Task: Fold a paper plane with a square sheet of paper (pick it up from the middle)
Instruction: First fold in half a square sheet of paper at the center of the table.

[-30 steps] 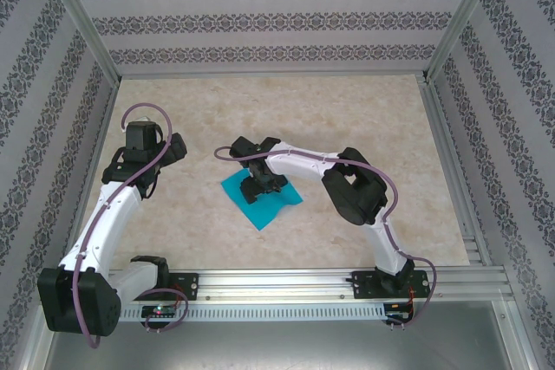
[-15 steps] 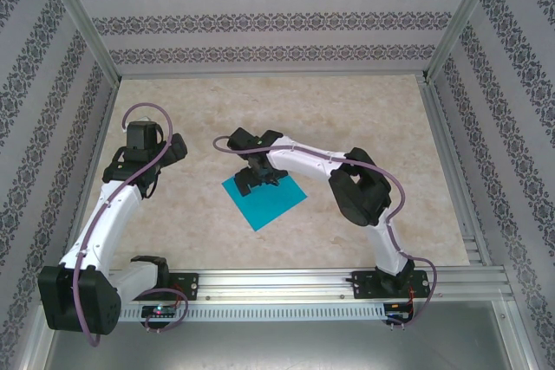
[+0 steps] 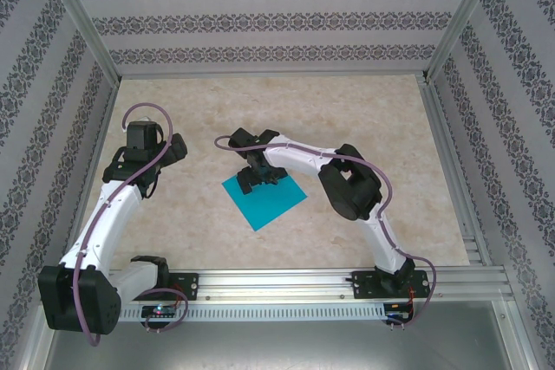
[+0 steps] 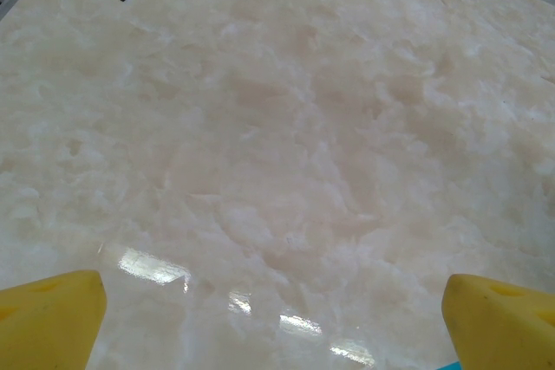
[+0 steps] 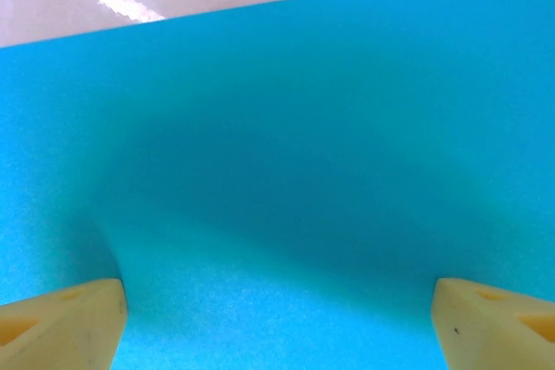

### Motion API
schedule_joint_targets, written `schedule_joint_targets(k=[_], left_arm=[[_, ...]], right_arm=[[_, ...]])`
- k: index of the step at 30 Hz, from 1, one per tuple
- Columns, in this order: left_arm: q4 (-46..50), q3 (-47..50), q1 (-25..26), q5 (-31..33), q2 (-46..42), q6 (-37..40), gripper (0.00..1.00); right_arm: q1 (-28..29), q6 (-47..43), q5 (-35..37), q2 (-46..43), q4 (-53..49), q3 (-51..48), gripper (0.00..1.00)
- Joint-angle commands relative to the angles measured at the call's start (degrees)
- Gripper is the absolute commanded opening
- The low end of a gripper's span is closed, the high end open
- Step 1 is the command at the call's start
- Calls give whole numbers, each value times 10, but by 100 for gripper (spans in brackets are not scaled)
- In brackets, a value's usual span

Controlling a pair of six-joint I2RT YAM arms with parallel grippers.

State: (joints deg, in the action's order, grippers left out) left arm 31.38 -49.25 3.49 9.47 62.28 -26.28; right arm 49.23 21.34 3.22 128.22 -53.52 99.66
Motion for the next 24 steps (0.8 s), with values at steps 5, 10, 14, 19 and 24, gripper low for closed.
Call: schedule_joint_targets(k=[5,10,14,19,24], left_arm=[[7,-17,2,-2,4,-5,100],[6,-16,2,-5,5,-6,100],[6,-15,2,-13,6,-9,100],[2,-4,2,-61,11,-27,100],[-34,36,2,-150,20,-66,99]], right_arm=[[-2,7,6,34,-6,-27,82],[-5,13,13,15,1,-34,74],[-6,23,-1,-22,16,-39,58],[-18,54,-104,-99,94,-83,36],[-41,110,-289,-186,270,-167,32]])
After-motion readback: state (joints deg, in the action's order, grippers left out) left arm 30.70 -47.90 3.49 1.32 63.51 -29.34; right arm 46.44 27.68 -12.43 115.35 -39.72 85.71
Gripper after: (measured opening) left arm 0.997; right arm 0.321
